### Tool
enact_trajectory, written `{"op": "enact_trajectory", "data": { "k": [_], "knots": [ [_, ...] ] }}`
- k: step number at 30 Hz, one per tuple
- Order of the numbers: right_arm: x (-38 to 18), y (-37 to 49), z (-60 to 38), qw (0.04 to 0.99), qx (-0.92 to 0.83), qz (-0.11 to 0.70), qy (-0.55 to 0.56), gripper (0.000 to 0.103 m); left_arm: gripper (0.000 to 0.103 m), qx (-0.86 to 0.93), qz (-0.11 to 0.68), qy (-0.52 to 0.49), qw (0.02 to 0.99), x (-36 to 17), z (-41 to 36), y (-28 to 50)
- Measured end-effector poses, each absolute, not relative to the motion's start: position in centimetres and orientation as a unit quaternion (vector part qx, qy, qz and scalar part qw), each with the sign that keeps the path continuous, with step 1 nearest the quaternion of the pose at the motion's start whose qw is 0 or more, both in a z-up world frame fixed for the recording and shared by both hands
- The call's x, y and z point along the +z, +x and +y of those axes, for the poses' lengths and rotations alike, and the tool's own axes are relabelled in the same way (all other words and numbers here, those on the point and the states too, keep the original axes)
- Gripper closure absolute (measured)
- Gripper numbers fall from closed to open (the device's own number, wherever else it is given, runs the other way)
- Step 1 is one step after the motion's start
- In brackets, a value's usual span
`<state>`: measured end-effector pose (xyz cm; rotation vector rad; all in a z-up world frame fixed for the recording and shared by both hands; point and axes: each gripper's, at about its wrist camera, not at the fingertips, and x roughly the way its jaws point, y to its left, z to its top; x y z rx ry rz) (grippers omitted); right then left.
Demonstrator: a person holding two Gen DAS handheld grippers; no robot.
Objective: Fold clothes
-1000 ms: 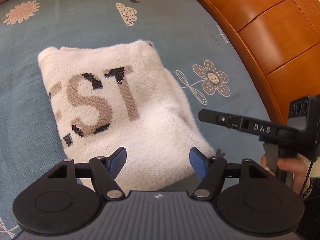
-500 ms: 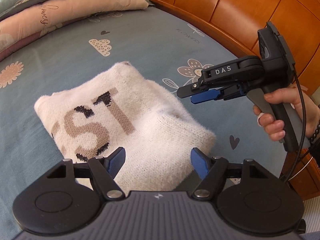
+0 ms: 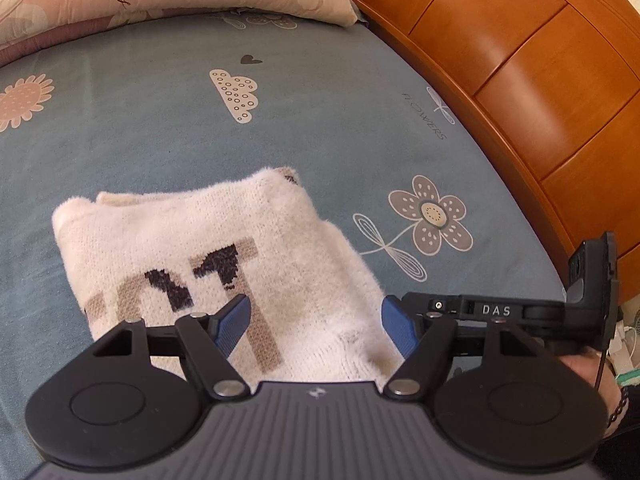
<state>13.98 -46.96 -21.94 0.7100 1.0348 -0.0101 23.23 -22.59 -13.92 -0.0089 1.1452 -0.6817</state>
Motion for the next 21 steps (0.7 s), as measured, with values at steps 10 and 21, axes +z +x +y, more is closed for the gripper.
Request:
{"op": "enact_trajectory", "data": {
  "k": [10,21],
  "knots": [
    [-23.3,15.7,-43.6,0.828,0.084,0.492,0.255,0.053,0.031,-0.306,0.558,-0.005,0.771,-16.0,-24.8,25.4],
    [-20.8,15.9,-40.9,0.87,0.146,0.422,0.208,0.059,0.031,-0.315,0.582,-0.026,0.749,-16.6,-24.8,26.6]
  ]
}}
